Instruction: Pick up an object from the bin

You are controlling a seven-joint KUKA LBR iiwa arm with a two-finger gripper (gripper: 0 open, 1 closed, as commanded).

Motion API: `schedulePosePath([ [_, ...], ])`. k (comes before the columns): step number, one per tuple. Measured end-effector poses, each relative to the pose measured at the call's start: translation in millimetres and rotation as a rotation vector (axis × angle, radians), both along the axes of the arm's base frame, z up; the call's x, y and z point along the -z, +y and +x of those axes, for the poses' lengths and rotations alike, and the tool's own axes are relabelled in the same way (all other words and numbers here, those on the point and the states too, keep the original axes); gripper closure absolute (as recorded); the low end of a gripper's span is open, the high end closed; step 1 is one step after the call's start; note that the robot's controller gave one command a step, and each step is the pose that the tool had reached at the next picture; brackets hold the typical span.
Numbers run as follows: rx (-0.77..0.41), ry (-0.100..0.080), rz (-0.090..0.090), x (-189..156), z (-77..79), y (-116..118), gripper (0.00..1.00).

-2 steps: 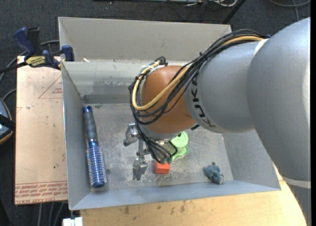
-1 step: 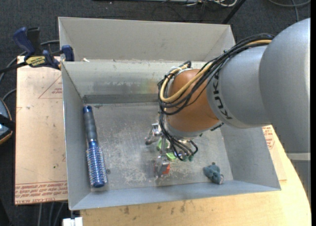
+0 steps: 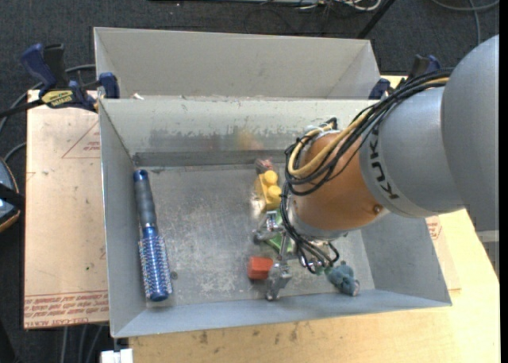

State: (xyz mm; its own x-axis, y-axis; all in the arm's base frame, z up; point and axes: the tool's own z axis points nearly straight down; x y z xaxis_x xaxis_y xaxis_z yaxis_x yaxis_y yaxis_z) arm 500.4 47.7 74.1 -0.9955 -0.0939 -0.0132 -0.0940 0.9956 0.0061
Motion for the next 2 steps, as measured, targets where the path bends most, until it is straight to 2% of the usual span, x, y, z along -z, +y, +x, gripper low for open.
schedulePosePath([
  [1, -0.004, 0.002, -0.002, -2, 0.5, 0, 1.00],
  [2, -0.178, 0.000, -0.009, -198, 6.8, -21, 1.00],
])
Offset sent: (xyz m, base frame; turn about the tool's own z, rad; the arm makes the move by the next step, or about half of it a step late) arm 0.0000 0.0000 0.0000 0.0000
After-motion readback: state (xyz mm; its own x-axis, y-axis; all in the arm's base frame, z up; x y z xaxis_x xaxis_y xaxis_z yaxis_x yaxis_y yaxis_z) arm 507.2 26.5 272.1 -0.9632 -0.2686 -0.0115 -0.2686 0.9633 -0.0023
